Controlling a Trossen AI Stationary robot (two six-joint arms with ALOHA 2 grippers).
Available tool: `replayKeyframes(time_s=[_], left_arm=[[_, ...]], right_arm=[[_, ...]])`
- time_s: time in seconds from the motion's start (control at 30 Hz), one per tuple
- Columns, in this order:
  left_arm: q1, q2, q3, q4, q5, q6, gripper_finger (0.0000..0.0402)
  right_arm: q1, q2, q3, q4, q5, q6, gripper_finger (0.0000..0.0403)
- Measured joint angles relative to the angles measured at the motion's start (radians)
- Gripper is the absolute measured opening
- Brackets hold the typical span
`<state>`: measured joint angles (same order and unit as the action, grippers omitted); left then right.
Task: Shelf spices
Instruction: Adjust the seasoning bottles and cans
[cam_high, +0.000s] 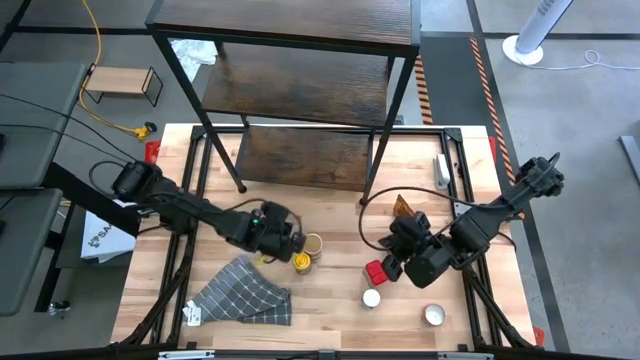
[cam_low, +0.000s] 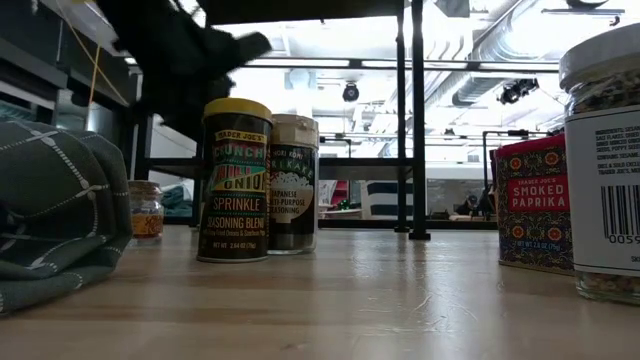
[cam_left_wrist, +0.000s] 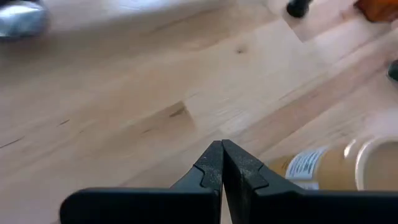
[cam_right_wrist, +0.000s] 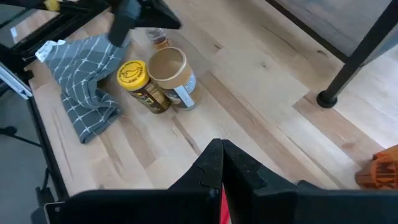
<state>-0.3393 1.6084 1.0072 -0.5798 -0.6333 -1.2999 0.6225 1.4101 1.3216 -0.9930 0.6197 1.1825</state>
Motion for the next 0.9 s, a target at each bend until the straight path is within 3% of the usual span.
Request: replayKeyframes(time_s=[0.23, 0.47, 0.7, 0.9], left_arm=[[0.052, 0.041, 0.0, 0.279, 0.166, 0.153, 0.0], [0.013, 0.07, 0.0, 0.356, 0.246, 0.134, 0.0], [-0.035, 0.046, 0.008, 0.359, 0.224, 0.145, 0.0], [-0.038, -0.028, 0.011, 0.344, 0.14, 0.224, 0.0]], right_arm=[[0.046, 0.002, 0.0, -0.027, 0.005, 0.063, 0.0], [0.127, 0.003, 0.0, -0.203, -0.085, 0.259, 0.0], [0.226, 0.006, -0.083, -0.269, -0.308, 0.526, 0.0], [0.27, 0.006, -0.243, -0.163, -0.264, 0.778, 0.0]])
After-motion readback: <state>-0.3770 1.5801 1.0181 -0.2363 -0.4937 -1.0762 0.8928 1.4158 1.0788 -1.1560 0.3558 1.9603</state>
